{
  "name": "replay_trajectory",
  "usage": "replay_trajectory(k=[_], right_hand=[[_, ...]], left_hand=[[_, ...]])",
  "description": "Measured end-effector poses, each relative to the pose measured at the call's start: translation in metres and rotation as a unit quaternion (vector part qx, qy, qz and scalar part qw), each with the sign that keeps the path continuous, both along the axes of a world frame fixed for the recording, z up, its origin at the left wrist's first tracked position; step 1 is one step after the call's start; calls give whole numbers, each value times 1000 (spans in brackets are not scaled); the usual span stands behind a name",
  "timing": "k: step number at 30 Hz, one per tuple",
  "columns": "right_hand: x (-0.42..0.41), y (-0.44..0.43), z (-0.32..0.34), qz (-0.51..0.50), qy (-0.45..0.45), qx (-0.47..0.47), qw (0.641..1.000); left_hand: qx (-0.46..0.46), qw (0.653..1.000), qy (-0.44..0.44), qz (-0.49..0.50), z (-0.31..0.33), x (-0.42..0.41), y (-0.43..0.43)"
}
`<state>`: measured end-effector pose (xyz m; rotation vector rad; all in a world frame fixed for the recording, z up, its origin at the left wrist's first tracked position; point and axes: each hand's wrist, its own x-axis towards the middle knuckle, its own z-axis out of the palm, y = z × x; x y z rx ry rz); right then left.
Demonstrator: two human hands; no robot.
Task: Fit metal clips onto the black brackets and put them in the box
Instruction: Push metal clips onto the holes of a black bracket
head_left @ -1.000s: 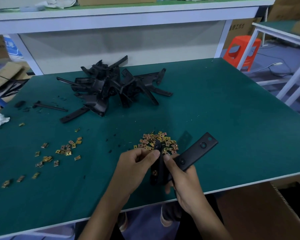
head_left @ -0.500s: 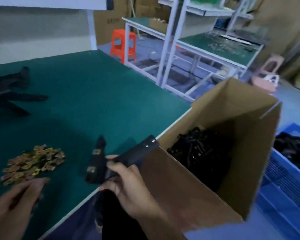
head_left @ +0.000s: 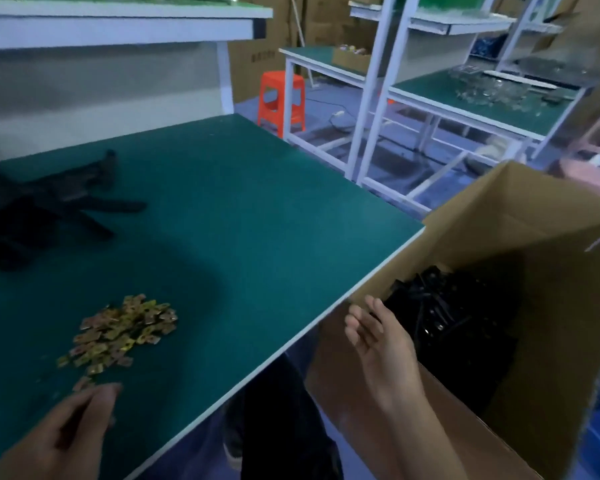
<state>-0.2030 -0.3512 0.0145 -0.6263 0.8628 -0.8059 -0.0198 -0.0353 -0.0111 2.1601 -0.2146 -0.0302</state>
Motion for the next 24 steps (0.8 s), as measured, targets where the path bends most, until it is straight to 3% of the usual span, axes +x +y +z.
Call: replay_trajectory(k=[4,7,9,12,14,17,19,20,21,24], right_hand=[[65,26,22,123,56,-152,979],[128,45,47,256,83,-288,919],[178,56,60,343,100,-371,857],[269,77,63,439,181,-517,712],[329,94,57,462,224,-579,633],[392,118,39,493,286,-592,570],[414,127,24,458,345,-639,512],[419,128,19,424,366,-662,498],[420,129,18,401,371,-668,506],[400,122,22,404,319,-618,594]], left_hand=[[-2,991,-57,121,9,4,37],[-45,980,-105,164,23,4,42],[-5,982,-97,165,21,3,40],[5,983,-54,174,20,7,41],[1,982,-63,176,20,8,44],[18,983,-72,166,18,9,46],[22,981,-114,156,17,10,50],[25,980,-128,151,18,10,52],[25,980,-129,146,19,10,53],[15,985,-91,143,18,8,51]])
